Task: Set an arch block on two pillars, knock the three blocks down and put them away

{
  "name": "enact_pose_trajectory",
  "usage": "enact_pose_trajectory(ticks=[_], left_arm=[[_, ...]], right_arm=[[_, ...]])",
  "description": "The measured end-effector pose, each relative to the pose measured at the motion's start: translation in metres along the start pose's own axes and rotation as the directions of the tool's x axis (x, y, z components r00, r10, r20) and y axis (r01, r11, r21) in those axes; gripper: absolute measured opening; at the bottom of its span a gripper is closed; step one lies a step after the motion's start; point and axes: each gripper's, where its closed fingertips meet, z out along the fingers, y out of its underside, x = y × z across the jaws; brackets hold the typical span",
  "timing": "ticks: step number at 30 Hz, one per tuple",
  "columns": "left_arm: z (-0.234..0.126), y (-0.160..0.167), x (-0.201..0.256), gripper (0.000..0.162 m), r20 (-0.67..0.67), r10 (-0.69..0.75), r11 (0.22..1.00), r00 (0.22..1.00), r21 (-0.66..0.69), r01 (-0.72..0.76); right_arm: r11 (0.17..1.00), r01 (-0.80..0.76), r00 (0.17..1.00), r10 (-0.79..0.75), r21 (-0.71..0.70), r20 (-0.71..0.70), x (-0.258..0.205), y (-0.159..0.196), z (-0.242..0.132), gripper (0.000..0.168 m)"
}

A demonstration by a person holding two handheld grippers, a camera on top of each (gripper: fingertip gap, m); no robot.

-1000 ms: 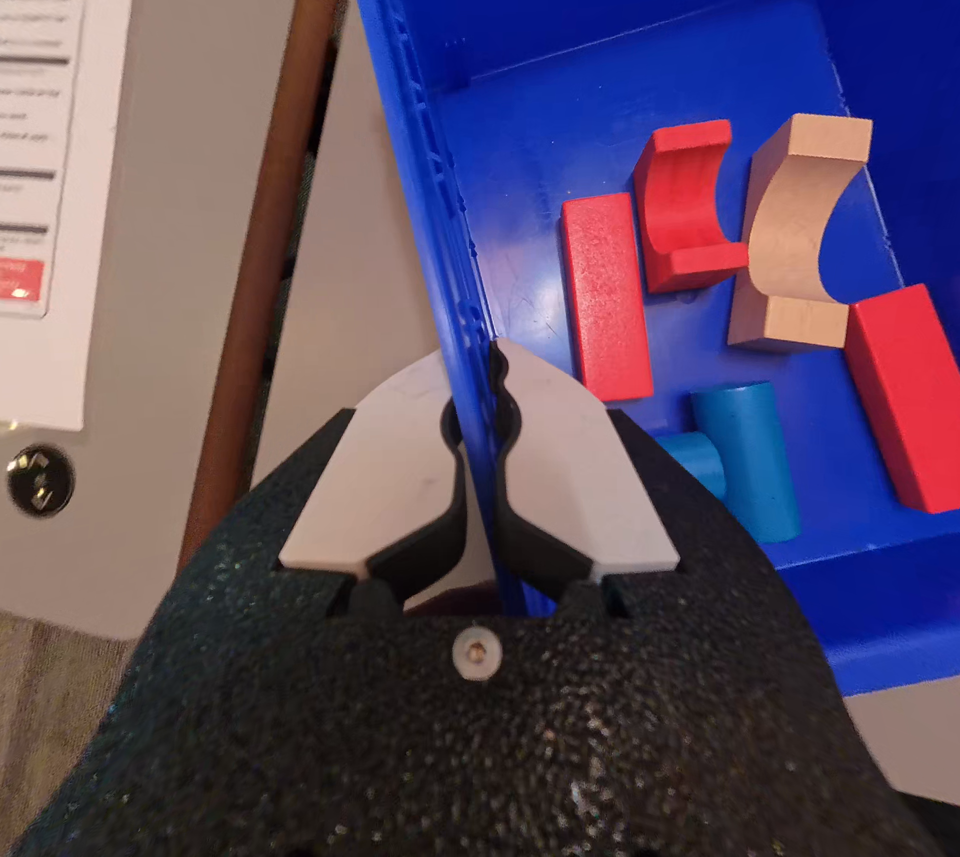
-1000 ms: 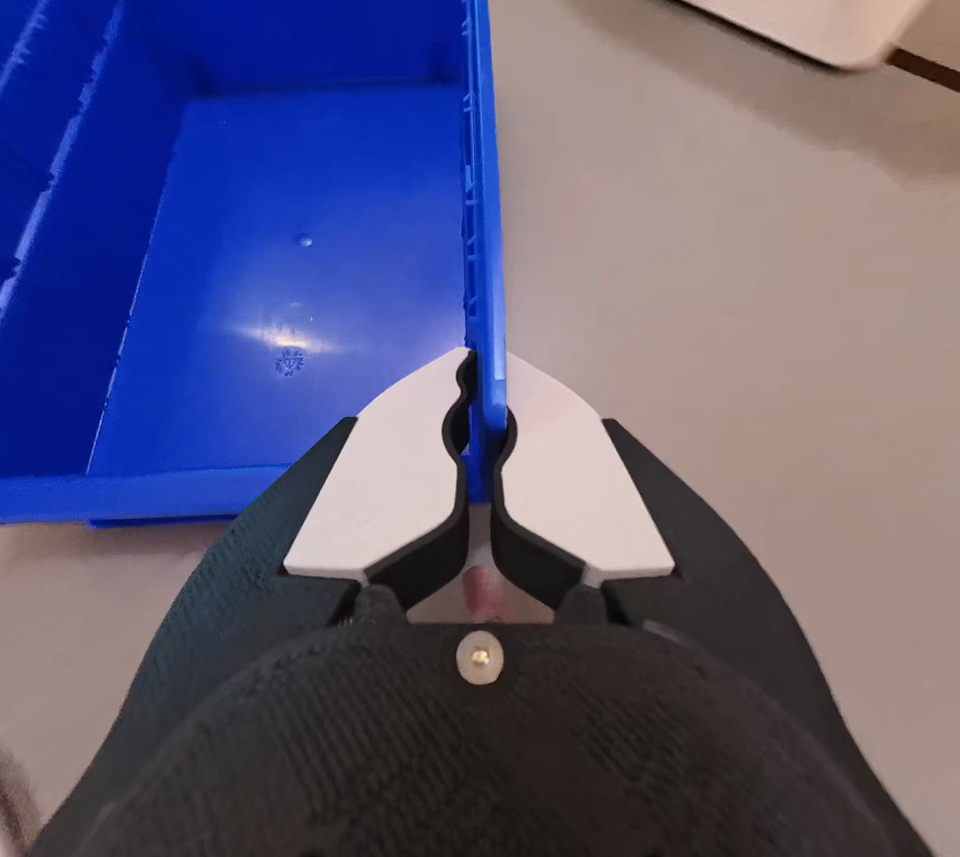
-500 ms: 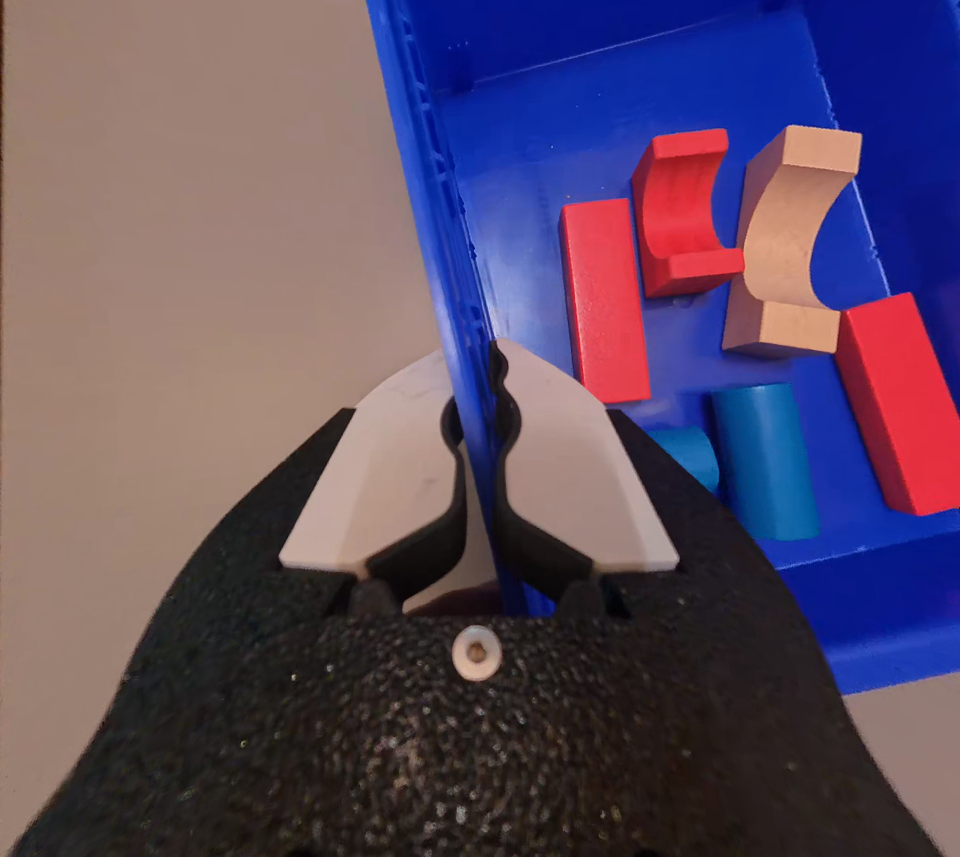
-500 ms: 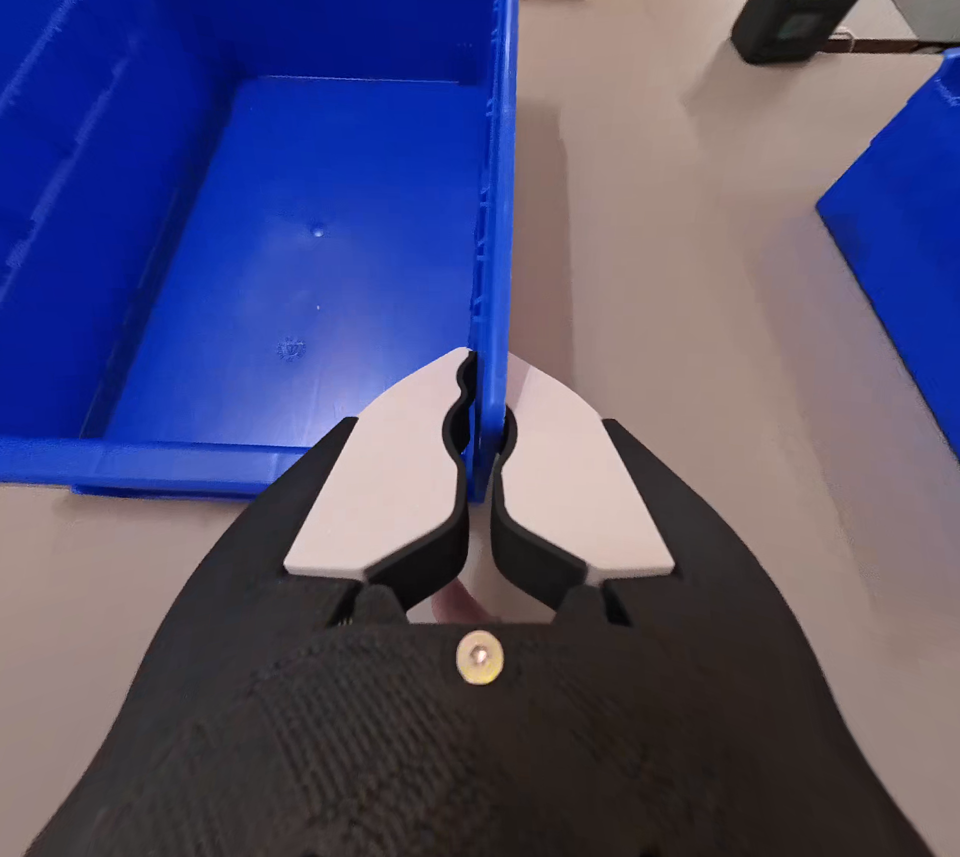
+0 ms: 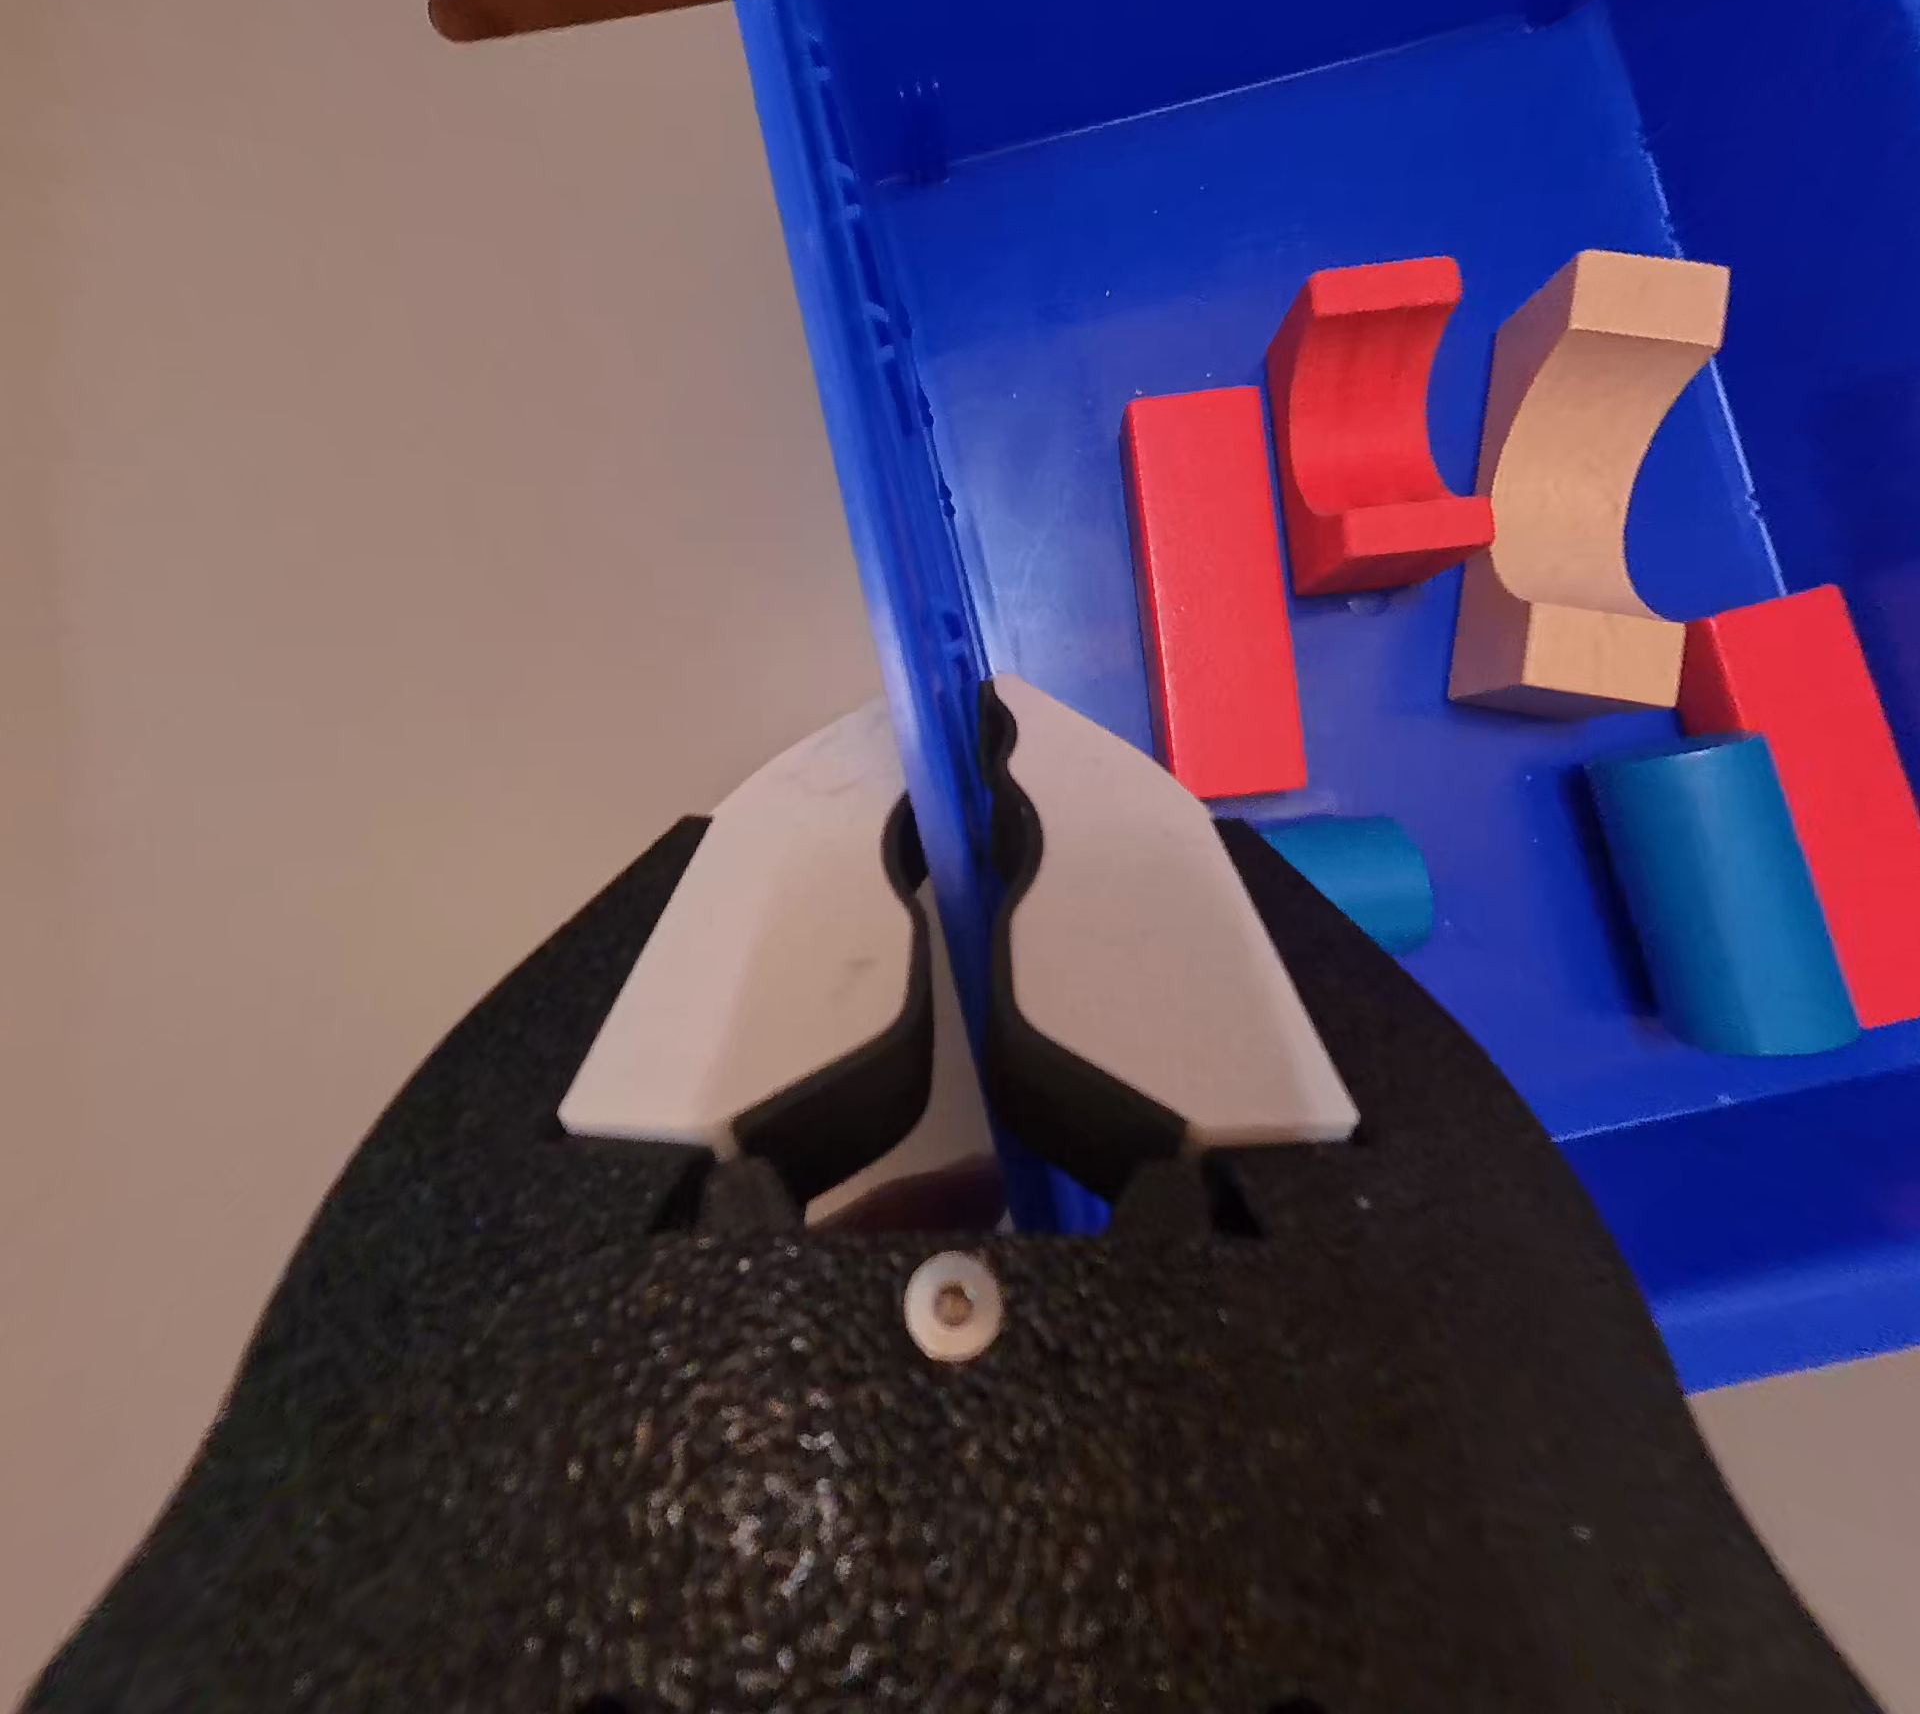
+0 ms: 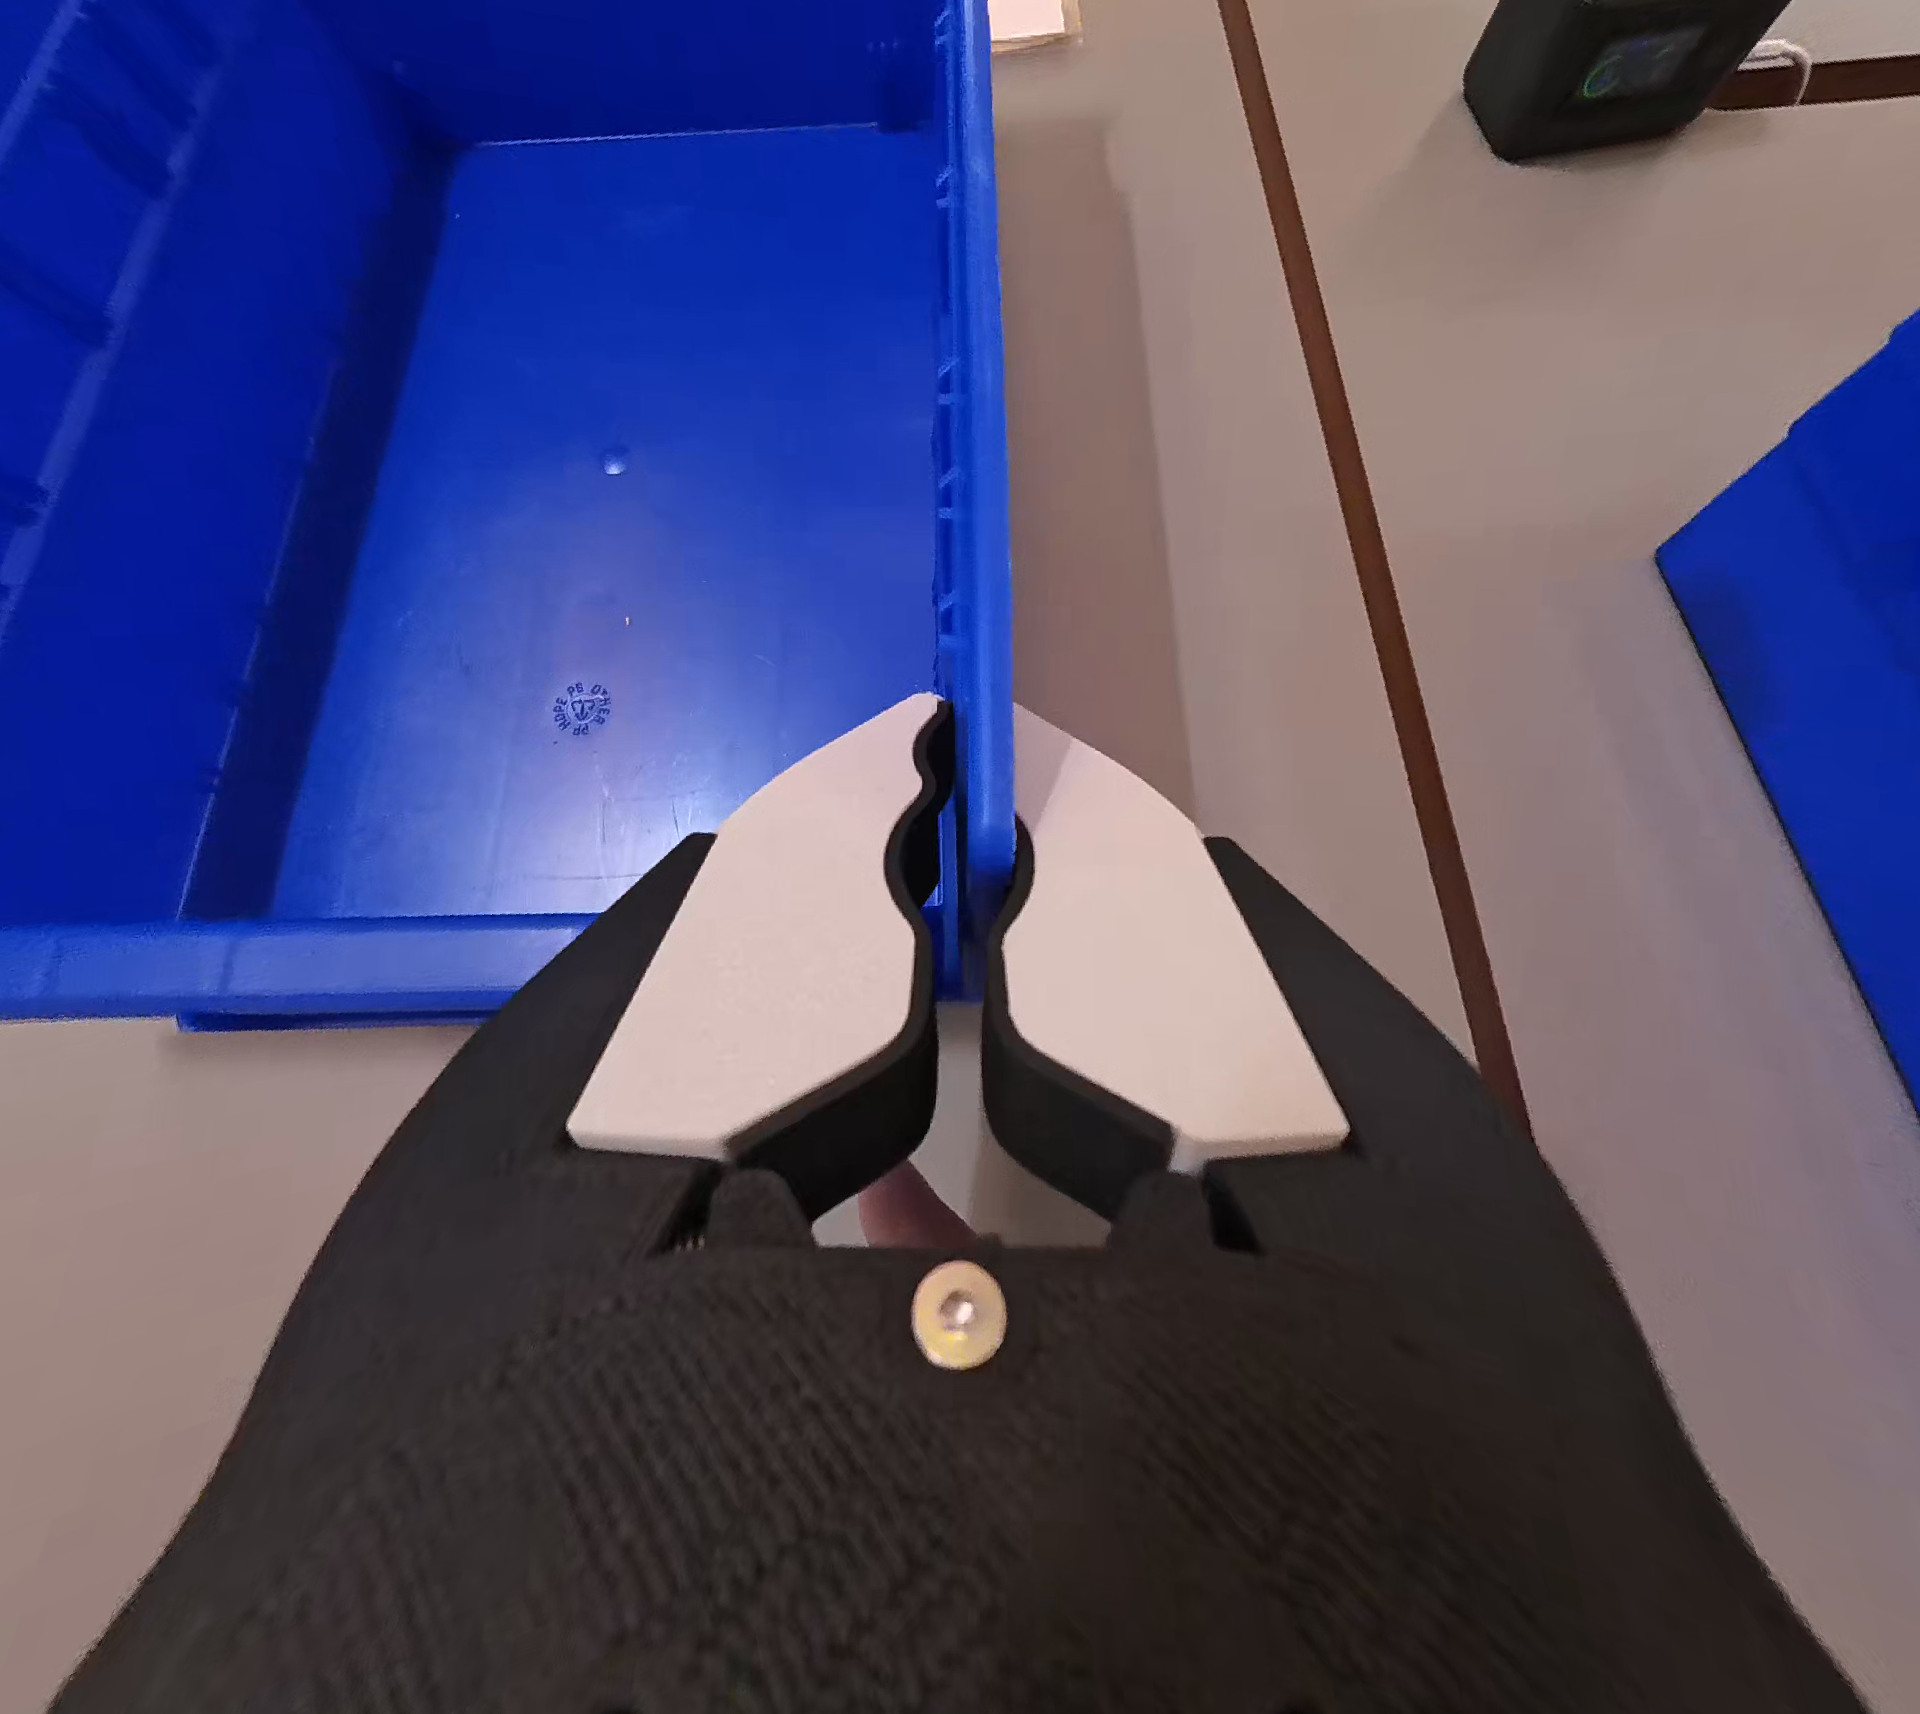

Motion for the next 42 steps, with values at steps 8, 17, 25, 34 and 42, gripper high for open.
enact_pose_trajectory(ticks=[8, 17, 25, 34, 42], left_arm=[[0.015, -0.019, -0.019, 0.006, -0.020, 0.085, 0.996, 0.996, -0.028, -0.085], [0.013, -0.021, -0.024, 0.020, 0.050, 0.192, 0.981, 0.980, 0.003, -0.192], [-0.039, -0.046, -0.023, 0.059, 0.191, 0.202, 0.969, 0.960, 0.104, -0.225], [-0.032, -0.006, 0.070, 0.048, -0.149, 0.329, 0.905, 0.932, -0.233, -0.357], [-0.005, 0.020, 0.087, 0.039, -0.267, 0.259, 0.823, 0.928, -0.441, -0.357]], right_arm=[[0.999, 0.033, 0.999, -0.032, 0.008, -0.011, 0.001, -0.006, 0.007, 0.004], [0.998, 0.046, 0.999, -0.046, 0.034, -0.015, 0.000, -0.006, -0.001, 0.010], [0.965, 0.048, 0.997, -0.062, 0.258, 0.048, -0.038, -0.039, -0.089, 0.071], [0.915, 0.203, 0.895, -0.318, 0.349, 0.314, -0.216, 0.003, -0.136, 0.080], [0.915, 0.276, 0.819, -0.384, 0.294, 0.426, -0.286, 0.060, -0.126, 0.080]])
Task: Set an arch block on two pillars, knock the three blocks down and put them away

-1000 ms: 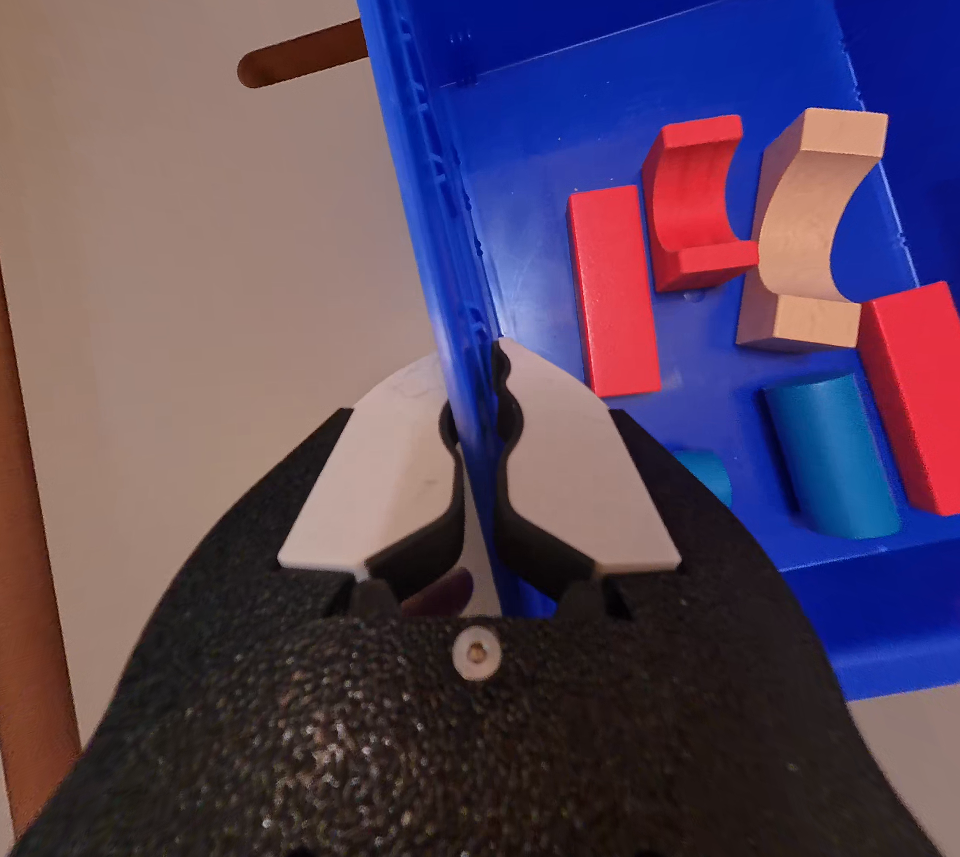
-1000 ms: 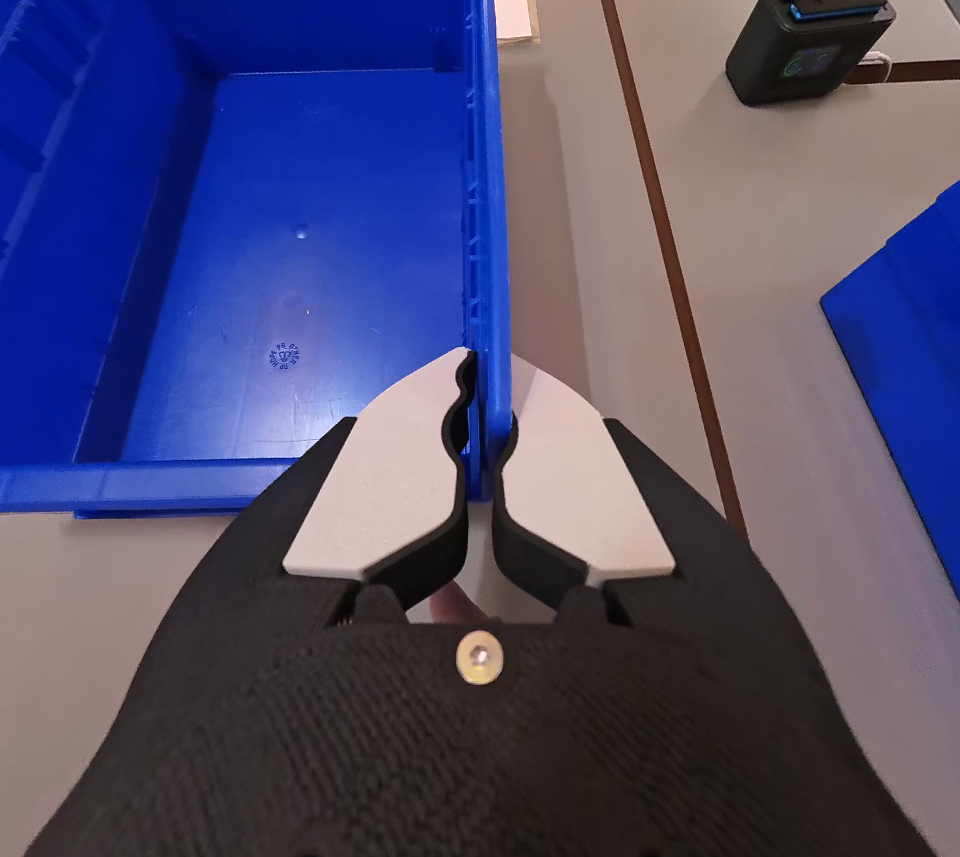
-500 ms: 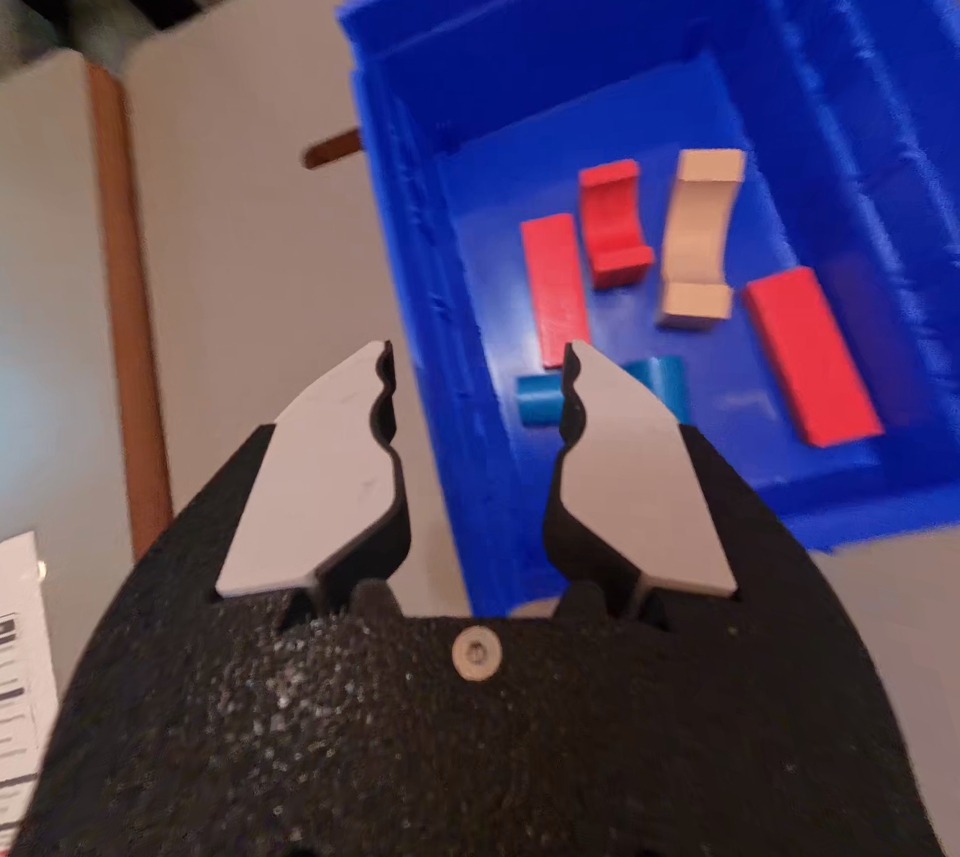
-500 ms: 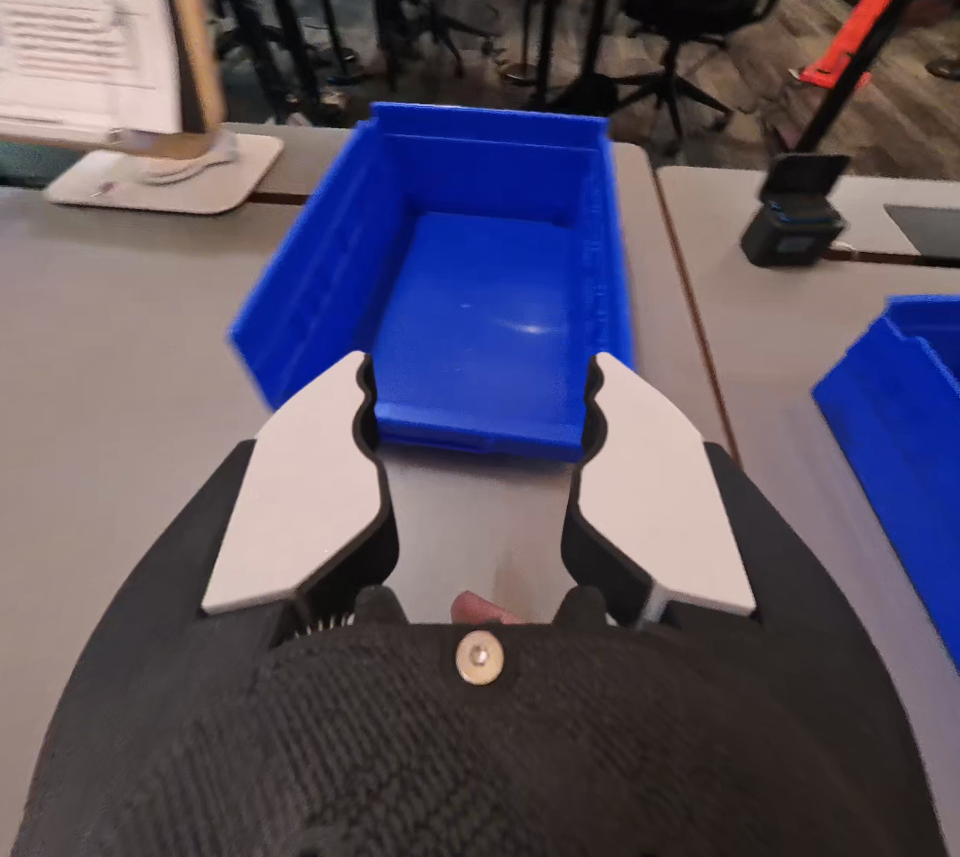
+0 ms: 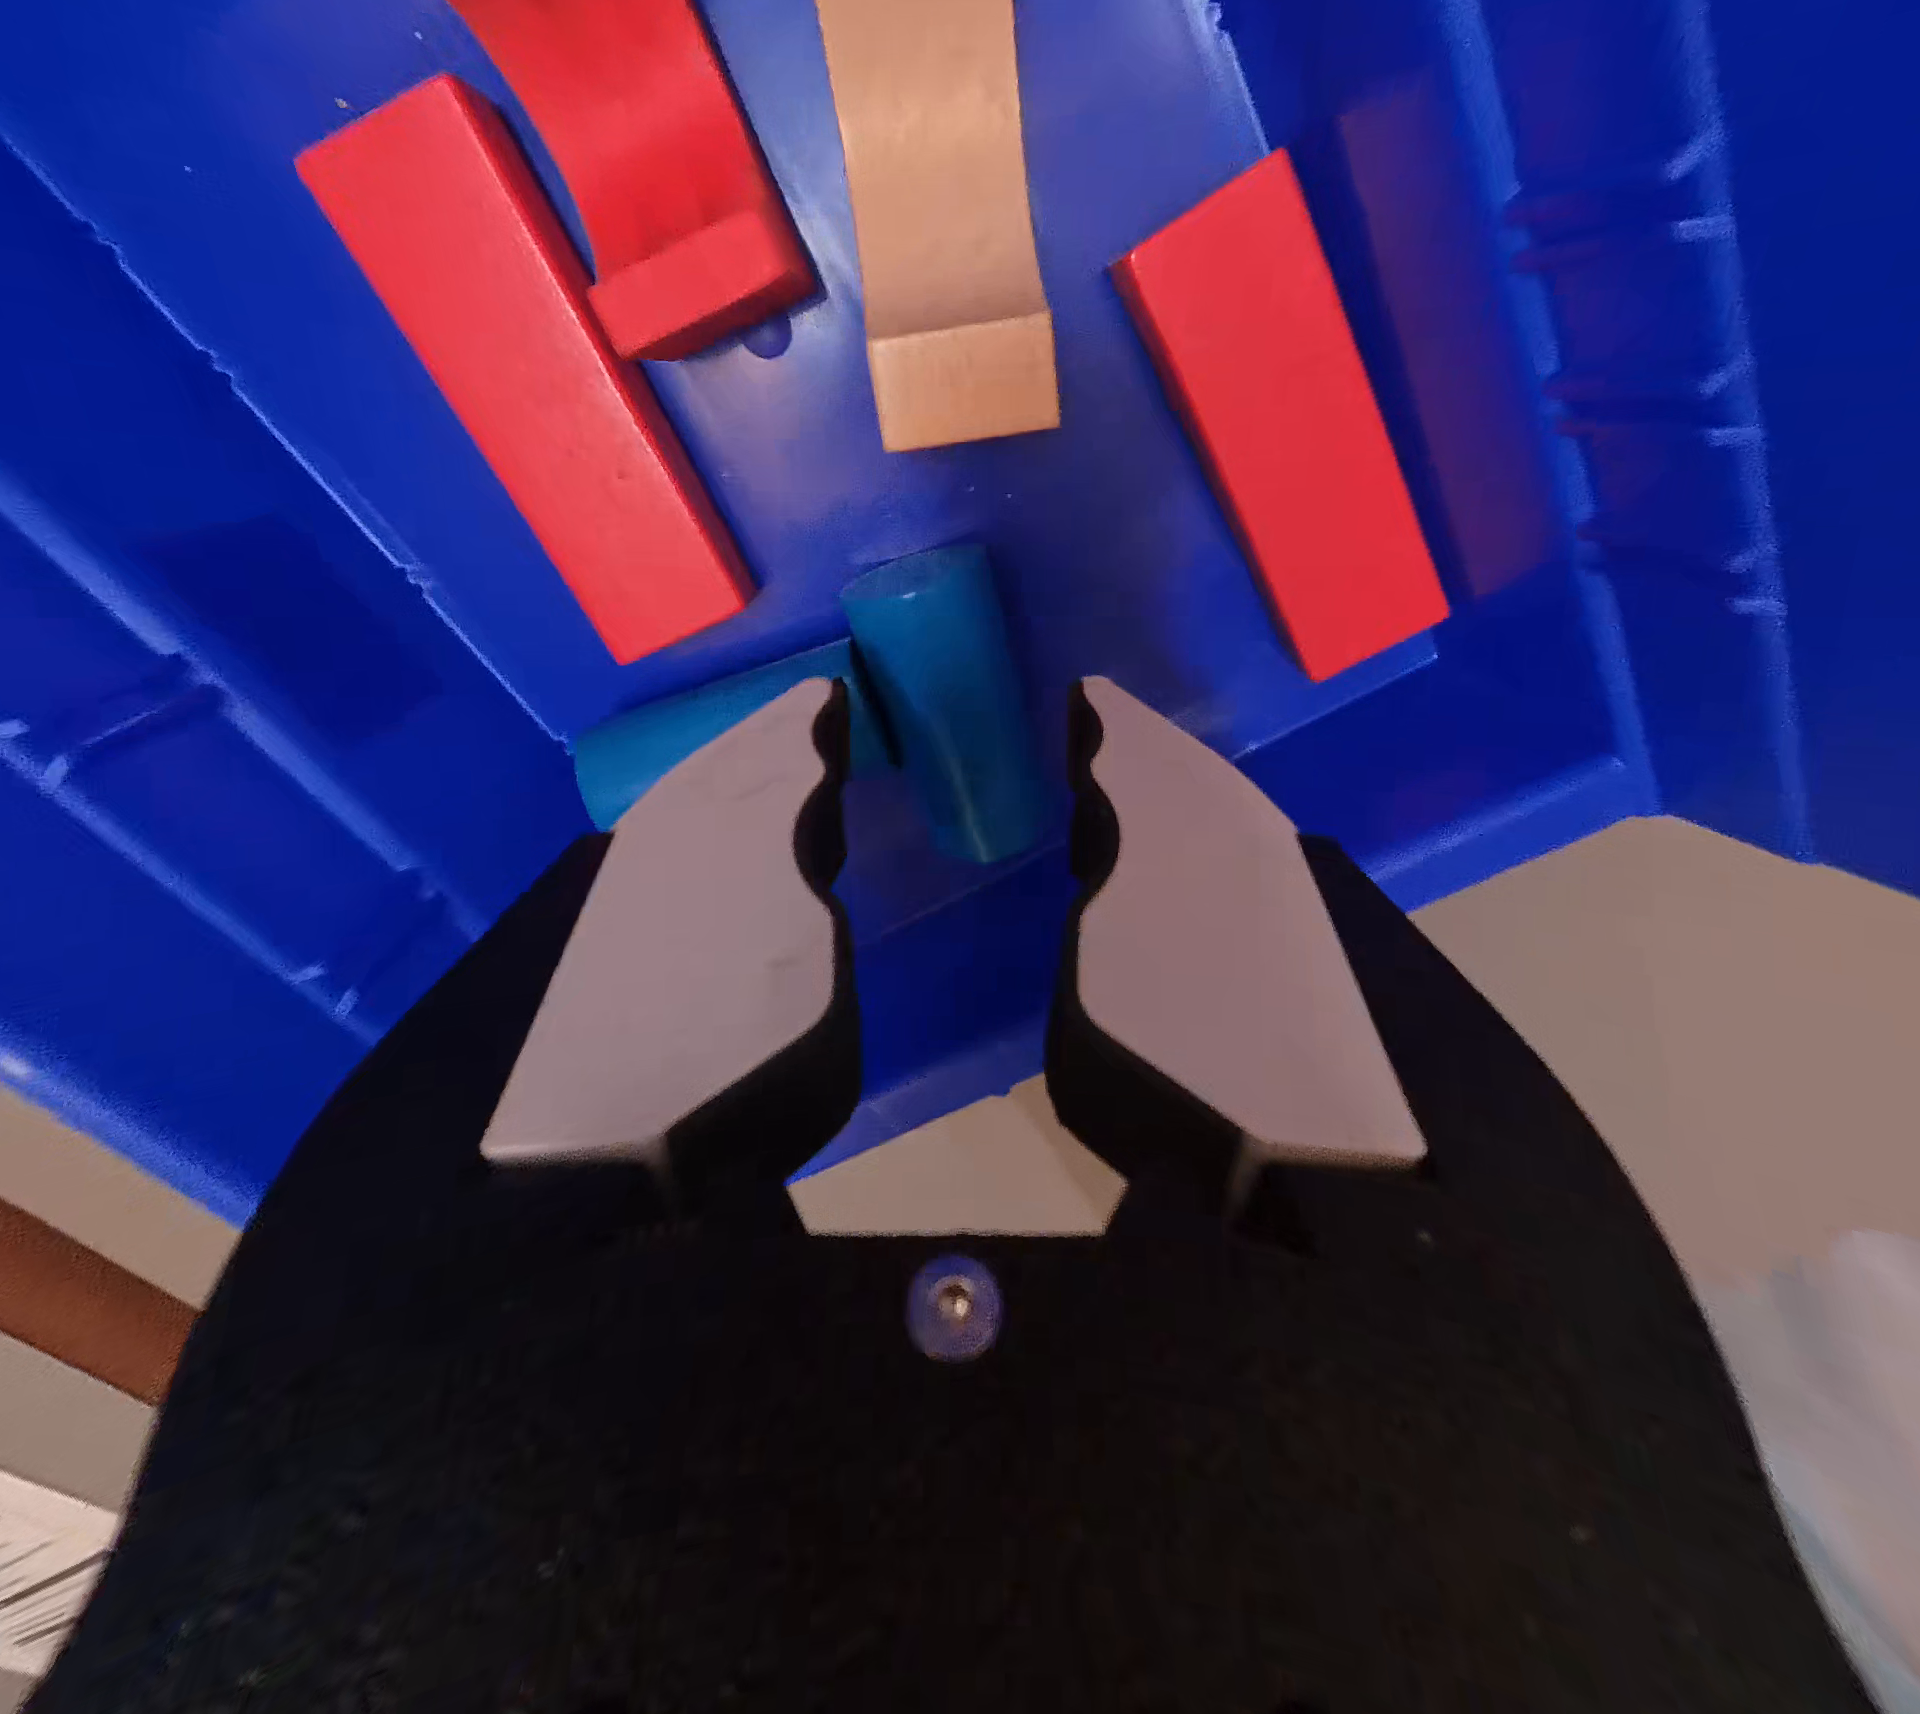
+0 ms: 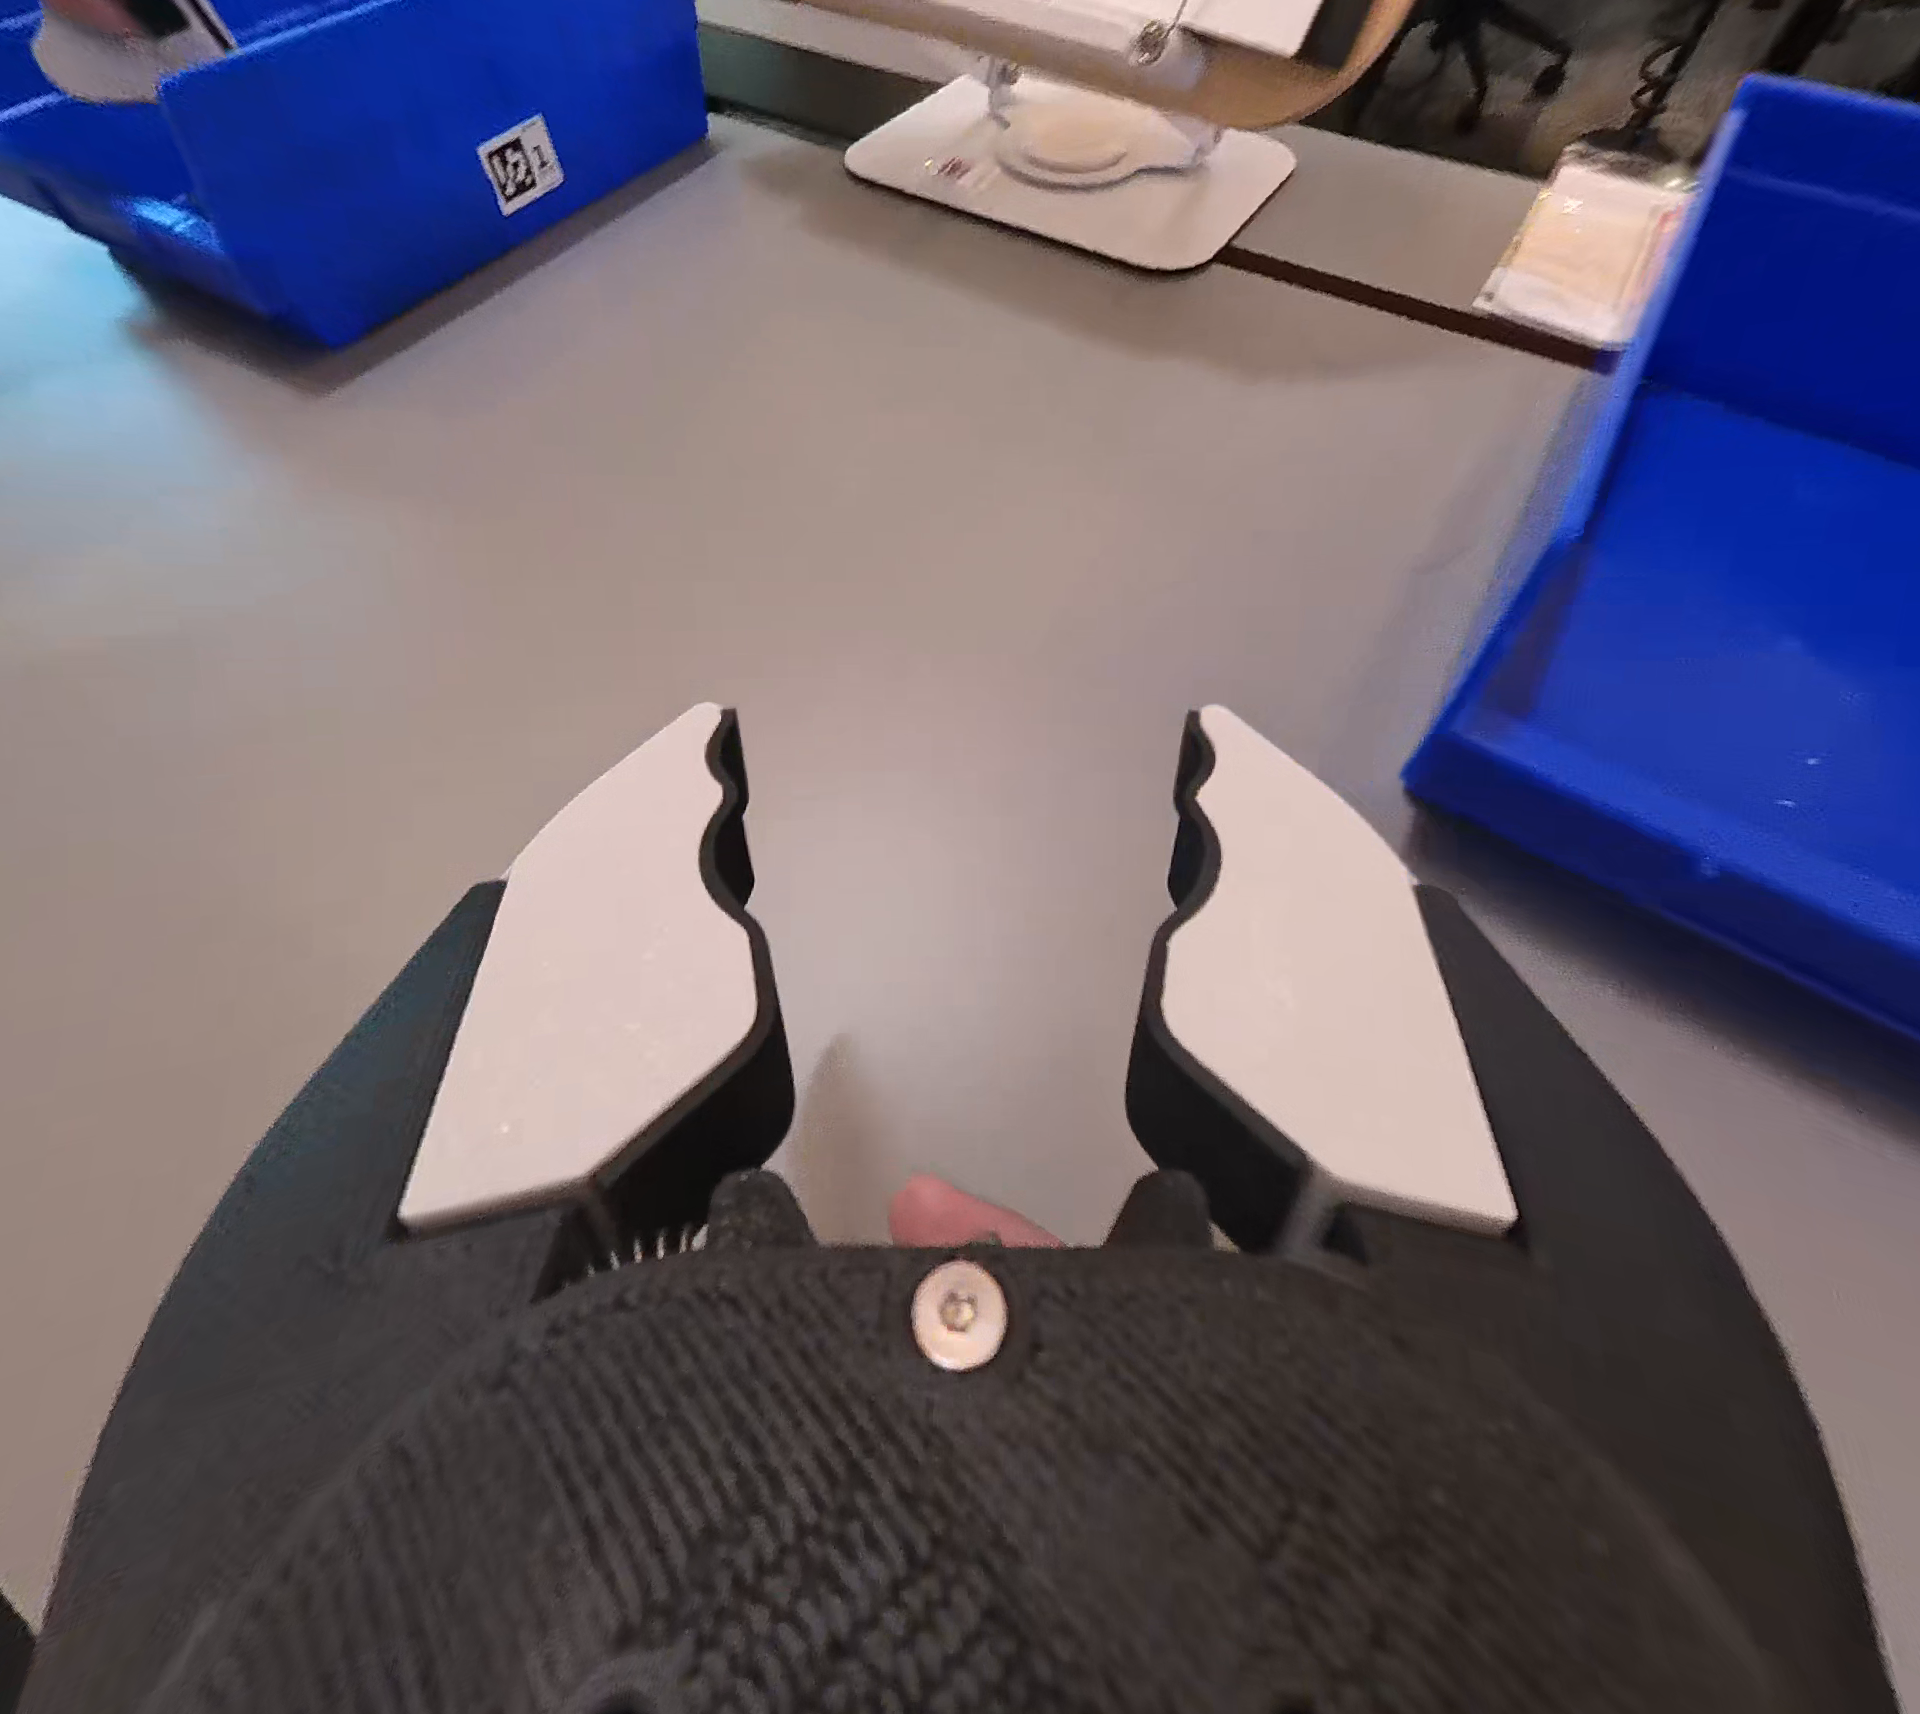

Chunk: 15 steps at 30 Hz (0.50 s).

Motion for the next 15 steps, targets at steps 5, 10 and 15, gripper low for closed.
enact_pose_trajectory(ticks=[5, 10, 15], left_arm=[[0.011, -0.001, -0.003, 0.037, -0.025, -0.052, 0.997, 0.998, -0.052, 0.051], [0.021, 0.004, -0.003, 0.037, -0.015, -0.080, 0.993, 0.997, -0.085, 0.078], [0.030, 0.009, -0.003, 0.034, 0.004, -0.088, 0.989, 0.996, -0.117, 0.088]], right_arm=[[0.999, -0.038, 0.999, 0.038, -0.005, 0.025, -0.008, 0.007, 0.002, 0.080], [0.998, -0.057, 0.997, 0.056, 0.012, 0.058, -0.019, 0.008, 0.006, 0.080], [0.998, -0.064, 0.992, 0.063, -0.001, 0.109, -0.036, 0.010, 0.016, 0.080]])
